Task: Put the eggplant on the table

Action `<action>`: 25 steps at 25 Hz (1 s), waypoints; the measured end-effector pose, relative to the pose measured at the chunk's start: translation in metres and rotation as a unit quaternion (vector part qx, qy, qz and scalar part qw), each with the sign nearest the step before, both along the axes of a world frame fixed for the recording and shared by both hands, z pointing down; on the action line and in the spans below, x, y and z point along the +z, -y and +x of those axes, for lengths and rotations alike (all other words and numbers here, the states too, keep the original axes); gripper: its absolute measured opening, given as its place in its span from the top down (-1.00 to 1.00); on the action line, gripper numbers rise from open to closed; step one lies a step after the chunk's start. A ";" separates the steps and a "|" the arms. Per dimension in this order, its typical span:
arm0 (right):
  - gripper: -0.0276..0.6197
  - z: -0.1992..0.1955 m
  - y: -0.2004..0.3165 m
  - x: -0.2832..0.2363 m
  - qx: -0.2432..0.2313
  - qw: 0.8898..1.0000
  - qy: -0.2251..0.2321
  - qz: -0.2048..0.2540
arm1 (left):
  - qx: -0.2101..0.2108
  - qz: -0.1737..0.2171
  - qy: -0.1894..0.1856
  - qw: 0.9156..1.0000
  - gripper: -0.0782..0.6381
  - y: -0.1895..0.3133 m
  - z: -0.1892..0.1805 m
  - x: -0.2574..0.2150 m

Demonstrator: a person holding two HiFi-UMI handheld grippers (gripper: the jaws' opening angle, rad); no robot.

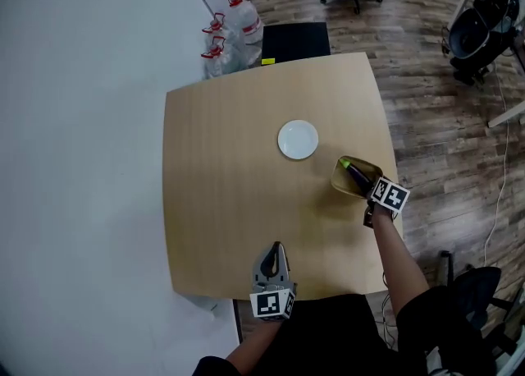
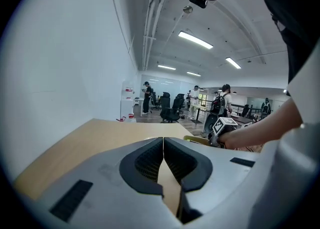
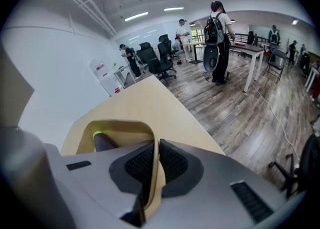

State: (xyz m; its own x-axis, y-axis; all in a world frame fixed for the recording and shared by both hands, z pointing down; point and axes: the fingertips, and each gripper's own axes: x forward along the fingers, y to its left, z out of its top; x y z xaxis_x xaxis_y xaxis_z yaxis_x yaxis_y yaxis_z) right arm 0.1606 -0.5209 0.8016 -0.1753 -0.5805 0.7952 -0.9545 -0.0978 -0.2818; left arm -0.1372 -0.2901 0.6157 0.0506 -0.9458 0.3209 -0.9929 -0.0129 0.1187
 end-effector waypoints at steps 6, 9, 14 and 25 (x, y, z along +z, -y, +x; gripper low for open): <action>0.69 -0.017 0.050 0.030 0.034 0.999 0.008 -0.016 | -0.018 -0.039 -0.004 0.999 0.74 -0.001 -0.001 0.023; 0.69 -0.029 0.072 0.039 0.024 0.999 0.002 -0.022 | -0.027 -0.049 -0.002 0.998 0.74 0.001 -0.002 0.027; 0.69 -0.038 0.099 0.055 0.034 0.999 0.007 -0.036 | -0.042 -0.061 0.002 0.997 0.74 -0.002 -0.006 0.033; 0.21 -0.040 0.108 0.051 0.024 0.999 0.022 -0.021 | -0.029 -0.072 -0.013 0.997 0.74 -0.010 0.003 0.037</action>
